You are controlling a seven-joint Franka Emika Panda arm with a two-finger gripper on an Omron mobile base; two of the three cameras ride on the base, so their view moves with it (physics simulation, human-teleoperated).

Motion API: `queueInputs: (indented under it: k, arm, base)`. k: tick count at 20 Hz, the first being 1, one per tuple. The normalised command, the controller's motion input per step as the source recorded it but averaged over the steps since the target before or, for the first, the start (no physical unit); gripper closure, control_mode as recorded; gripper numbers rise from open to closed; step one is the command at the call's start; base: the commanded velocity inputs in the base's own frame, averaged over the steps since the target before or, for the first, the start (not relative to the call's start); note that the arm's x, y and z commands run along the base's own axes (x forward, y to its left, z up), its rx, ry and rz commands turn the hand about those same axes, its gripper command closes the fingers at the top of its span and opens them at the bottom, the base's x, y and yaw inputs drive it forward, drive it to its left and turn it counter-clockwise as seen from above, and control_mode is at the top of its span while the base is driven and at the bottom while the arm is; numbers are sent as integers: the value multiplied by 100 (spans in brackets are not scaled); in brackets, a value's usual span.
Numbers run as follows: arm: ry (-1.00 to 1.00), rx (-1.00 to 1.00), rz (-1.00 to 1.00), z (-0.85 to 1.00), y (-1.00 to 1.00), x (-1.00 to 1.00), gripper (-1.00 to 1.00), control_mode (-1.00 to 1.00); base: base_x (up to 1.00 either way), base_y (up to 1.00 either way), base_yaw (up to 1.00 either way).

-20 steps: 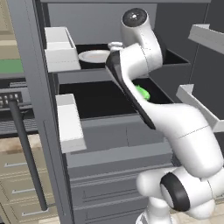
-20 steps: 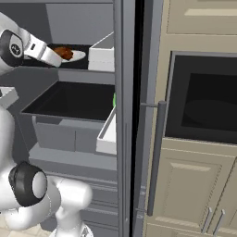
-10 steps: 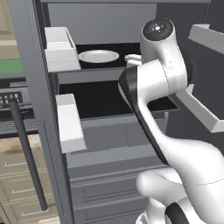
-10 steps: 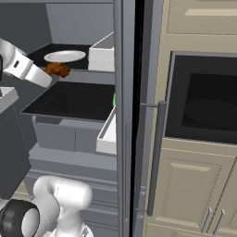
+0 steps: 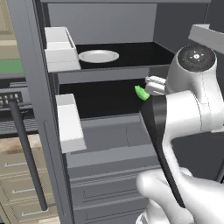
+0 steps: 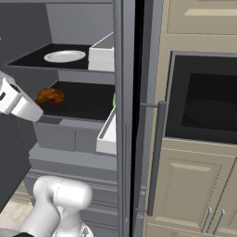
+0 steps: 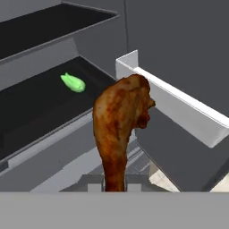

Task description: Retrieve the chicken drumstick from the fridge and place it on the cutting board.

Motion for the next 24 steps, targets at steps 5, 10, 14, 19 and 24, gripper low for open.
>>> queueInputs:
  k: [5, 10, 14, 19, 24]
  arm:
    - [9, 8, -2, -32, 0, -61, 100, -100]
    - [4, 1, 0, -41, 0, -46, 100, -100]
    - [0, -2, 0, -17, 0, -6, 100, -100]
    - [0, 0, 0, 0, 0, 0, 100, -100]
    - [1, 0, -2, -15, 13, -4, 100, -100]
  base:
    - [0, 0, 0]
    - [0, 0, 0]
    - [0, 0, 0]
    - [0, 0, 0]
    - [0, 0, 0]
